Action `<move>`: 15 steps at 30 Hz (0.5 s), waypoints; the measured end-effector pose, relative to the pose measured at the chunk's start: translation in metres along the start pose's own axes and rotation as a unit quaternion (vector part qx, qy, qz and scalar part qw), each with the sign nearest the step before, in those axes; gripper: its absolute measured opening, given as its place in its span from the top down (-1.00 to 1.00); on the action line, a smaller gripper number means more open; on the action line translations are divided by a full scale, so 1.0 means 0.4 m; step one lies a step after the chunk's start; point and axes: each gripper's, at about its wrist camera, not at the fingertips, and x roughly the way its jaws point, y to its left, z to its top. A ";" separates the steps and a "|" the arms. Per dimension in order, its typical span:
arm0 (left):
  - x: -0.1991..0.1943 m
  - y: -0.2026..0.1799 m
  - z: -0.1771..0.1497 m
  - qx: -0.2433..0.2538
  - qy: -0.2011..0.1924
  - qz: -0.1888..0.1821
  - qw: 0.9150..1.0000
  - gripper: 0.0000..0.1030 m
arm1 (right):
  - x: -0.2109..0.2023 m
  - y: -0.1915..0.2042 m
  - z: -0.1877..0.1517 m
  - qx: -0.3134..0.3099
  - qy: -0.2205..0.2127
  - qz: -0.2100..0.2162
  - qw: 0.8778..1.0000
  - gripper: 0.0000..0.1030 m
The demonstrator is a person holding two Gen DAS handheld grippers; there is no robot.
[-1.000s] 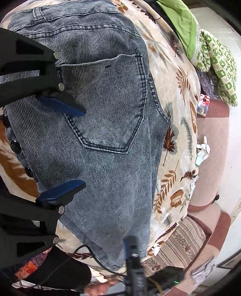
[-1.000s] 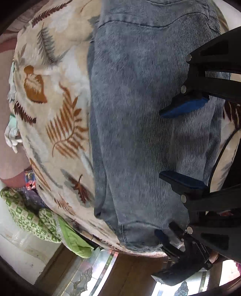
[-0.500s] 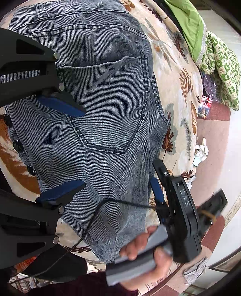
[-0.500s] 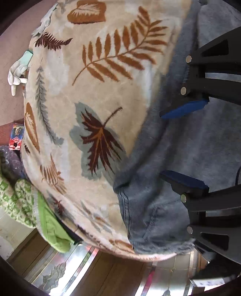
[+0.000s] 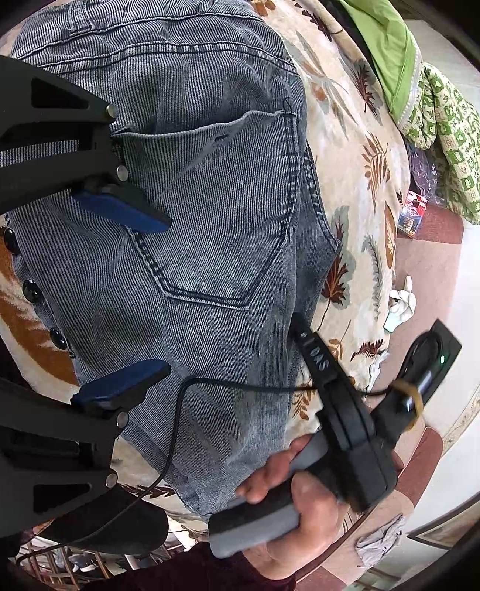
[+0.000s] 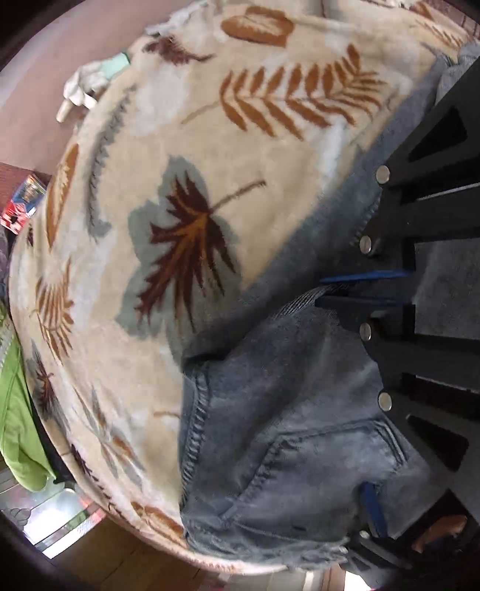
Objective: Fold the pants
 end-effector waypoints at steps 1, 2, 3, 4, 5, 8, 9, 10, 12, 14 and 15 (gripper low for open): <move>0.000 0.000 0.000 0.000 0.000 -0.001 1.000 -0.39 | 0.002 0.000 0.007 0.002 -0.003 -0.009 1.000 0.92; 0.000 0.000 0.001 -0.001 0.000 -0.002 1.000 -0.39 | 0.008 0.000 0.013 0.005 0.000 -0.013 1.000 0.93; -0.001 0.001 0.001 -0.003 0.000 -0.004 1.000 -0.39 | 0.014 -0.001 0.017 0.008 -0.002 -0.018 1.000 0.93; -0.002 0.002 0.001 -0.005 -0.001 -0.006 1.000 -0.39 | 0.017 -0.004 0.020 0.011 -0.005 -0.023 1.000 0.93; -0.004 0.005 0.002 -0.008 -0.003 -0.006 1.000 -0.39 | 0.018 -0.008 0.023 0.015 -0.008 -0.024 1.000 0.94; -0.014 0.018 0.005 -0.021 -0.013 -0.002 1.000 -0.39 | 0.005 -0.038 0.034 0.043 -0.028 -0.041 0.998 1.00; -0.018 0.021 0.005 -0.023 -0.017 0.001 1.000 -0.39 | 0.001 -0.049 0.044 0.052 -0.036 -0.046 0.997 1.00; -0.020 0.024 0.005 -0.025 -0.020 0.003 0.999 -0.39 | -0.007 -0.063 0.046 0.064 -0.042 -0.044 0.996 1.00; -0.024 0.028 0.003 -0.026 -0.022 0.007 0.999 -0.39 | -0.027 -0.102 0.040 0.099 -0.051 -0.006 0.994 1.00; -0.025 0.025 0.003 -0.019 -0.025 0.015 0.999 -0.39 | -0.061 -0.143 0.021 0.141 -0.055 0.045 0.988 0.99; -0.023 0.020 0.002 -0.013 -0.024 0.021 0.999 -0.39 | -0.080 -0.152 0.006 0.149 -0.059 0.064 0.985 0.98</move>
